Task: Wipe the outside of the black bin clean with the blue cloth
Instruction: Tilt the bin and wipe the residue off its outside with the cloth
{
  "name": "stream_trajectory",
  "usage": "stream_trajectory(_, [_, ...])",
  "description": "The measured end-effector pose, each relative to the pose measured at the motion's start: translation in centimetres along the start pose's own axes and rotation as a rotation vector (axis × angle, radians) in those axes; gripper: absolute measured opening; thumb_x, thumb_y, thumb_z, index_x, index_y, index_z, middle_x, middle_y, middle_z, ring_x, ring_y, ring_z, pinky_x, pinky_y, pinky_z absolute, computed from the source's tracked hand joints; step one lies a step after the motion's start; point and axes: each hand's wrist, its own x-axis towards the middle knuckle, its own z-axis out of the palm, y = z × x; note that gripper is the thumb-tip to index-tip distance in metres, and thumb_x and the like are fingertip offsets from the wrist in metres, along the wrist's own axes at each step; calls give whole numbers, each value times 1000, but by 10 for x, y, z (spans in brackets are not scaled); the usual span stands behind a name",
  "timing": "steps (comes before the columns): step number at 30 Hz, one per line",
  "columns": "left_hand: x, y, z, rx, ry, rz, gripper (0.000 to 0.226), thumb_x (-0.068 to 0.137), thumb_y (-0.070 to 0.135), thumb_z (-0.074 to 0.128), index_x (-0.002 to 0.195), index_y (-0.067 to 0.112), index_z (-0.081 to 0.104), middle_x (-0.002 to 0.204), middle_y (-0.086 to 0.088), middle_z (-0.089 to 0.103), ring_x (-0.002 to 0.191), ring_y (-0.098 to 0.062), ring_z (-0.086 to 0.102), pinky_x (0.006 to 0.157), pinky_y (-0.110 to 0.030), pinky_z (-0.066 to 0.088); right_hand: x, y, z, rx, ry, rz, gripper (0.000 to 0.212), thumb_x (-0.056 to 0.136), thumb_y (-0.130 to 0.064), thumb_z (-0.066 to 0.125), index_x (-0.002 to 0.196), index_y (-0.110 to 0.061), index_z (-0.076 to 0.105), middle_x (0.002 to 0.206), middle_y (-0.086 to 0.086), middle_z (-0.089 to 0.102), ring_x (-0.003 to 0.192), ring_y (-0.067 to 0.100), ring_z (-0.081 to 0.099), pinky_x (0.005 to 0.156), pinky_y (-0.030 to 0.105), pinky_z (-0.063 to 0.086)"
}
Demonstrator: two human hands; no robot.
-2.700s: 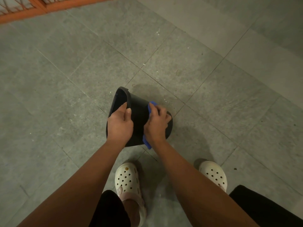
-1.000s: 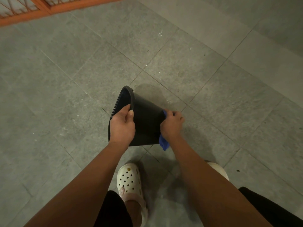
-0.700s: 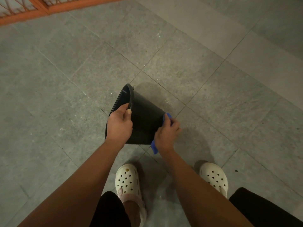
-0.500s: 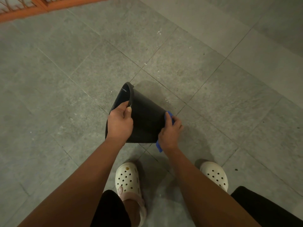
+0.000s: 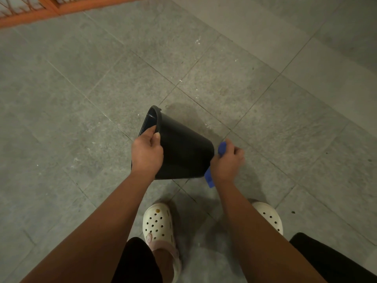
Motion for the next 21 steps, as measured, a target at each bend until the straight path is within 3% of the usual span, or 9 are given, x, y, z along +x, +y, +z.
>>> stream_trajectory(2, [-2,3,1,0,-13,-5,34,100,20,42,132,21,54,109,-5,66,105,-23,62,99,-39,48,-10,-10,1,42,34,-85,41,79,-3,60,118,-11,54,115,13,46,108,26,44,90,26,36])
stream_trajectory(4, [-4,5,3,-4,-18,-6,34,100,20,43,132,21,54,107,-3,66,103,-21,62,98,-40,49,-20,-20,4,100,39,-150,32,76,-1,63,108,-7,59,111,14,48,105,26,46,90,24,35])
stream_trajectory(7, [-4,5,2,-11,-3,-20,34,100,21,42,131,21,55,102,0,65,98,-18,62,95,-40,50,-36,-31,9,167,-11,-216,28,79,-3,63,107,-3,60,116,18,48,109,28,46,96,36,41])
stream_trajectory(12, [-7,6,3,55,-14,16,29,99,21,41,119,24,61,92,-3,66,90,-20,64,90,-45,52,-65,-38,18,156,-69,-321,57,71,4,63,126,-1,51,131,23,38,119,25,34,99,15,27])
stream_trajectory(18, [-7,6,5,28,9,7,27,98,21,41,114,24,63,84,-5,66,86,-25,65,87,-48,53,-59,-44,25,-116,-110,-326,67,72,4,61,135,-4,41,136,26,36,118,38,37,98,39,39])
stream_trajectory(21, [-8,5,3,-22,31,-36,31,99,21,42,125,22,59,100,-11,67,100,-31,63,93,-50,50,-50,-38,28,-227,-109,-395,67,68,6,62,133,-2,44,130,29,43,107,41,45,92,45,43])
